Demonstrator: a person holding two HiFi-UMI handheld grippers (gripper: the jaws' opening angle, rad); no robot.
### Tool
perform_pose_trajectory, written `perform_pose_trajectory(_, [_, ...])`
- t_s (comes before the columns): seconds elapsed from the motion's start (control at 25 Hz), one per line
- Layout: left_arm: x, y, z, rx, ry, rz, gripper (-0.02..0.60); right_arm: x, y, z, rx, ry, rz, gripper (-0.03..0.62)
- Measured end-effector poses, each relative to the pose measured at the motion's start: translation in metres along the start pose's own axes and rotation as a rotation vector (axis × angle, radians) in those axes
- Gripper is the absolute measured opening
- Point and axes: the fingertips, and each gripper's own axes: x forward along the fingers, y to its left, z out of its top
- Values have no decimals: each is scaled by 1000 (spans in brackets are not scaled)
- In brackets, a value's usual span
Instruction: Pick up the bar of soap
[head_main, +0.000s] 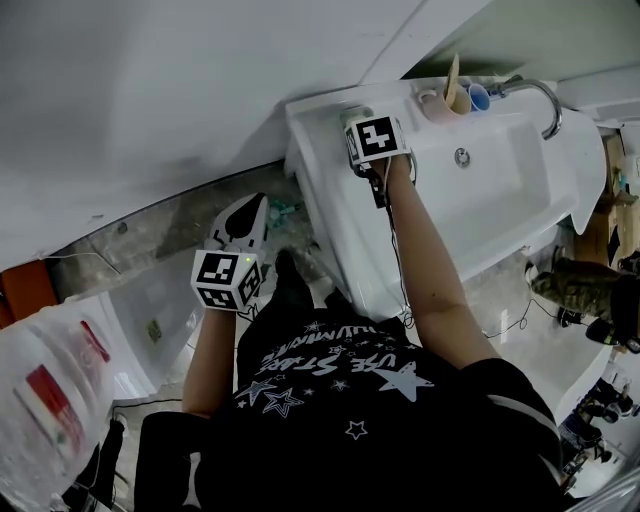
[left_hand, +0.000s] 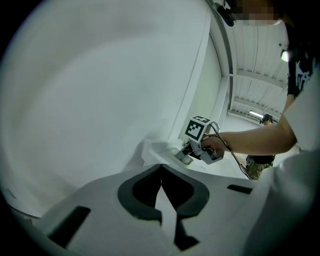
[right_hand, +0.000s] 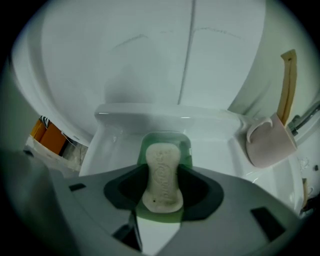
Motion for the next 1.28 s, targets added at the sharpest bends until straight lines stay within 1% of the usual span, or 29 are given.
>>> perform_pose_trajectory(0.08, [-3,0,-1,0,-2,-3,9,-1,0,1,-5,-14,-2,194])
perform_pose_trajectory(0.24, [-10,0,-1,-4,-5,-8,9,-6,-2,4,7,-73,-7,192])
perform_pose_trajectory(0.48, [-19,2,-5,-8,-4,-26,9,-33,-5,18,80,-225,-9,189])
perform_pose_trajectory(0.56, [-18,1,-6,-1,-1,-38,10,-47,-6,20,127,-287,12,189])
perform_pose_trajectory(0.68, [-21,-3,-5,17,-6,-55,9,-69,-4,14,207,-381,69,189])
perform_pose_trajectory(0.8, [-23,-11,1,41,-20,-64,9,-95,-5,9,242,-479,117,189])
perform_pose_trajectory(0.92, [-28,-28,0,50,-32,-73,9,-121,-7,-6,258,-541,138,189])
perform_pose_trajectory(1.04, [-31,-50,-4,66,-36,-93,9,-146,-11,-26,243,-590,138,188])
perform_pose_trajectory(1.12, [-33,-67,-6,77,-41,-107,9,-160,-13,-42,237,-612,139,189])
perform_pose_trajectory(1.28, [-40,-102,-11,101,-53,-132,9,-181,-16,-78,266,-638,155,187])
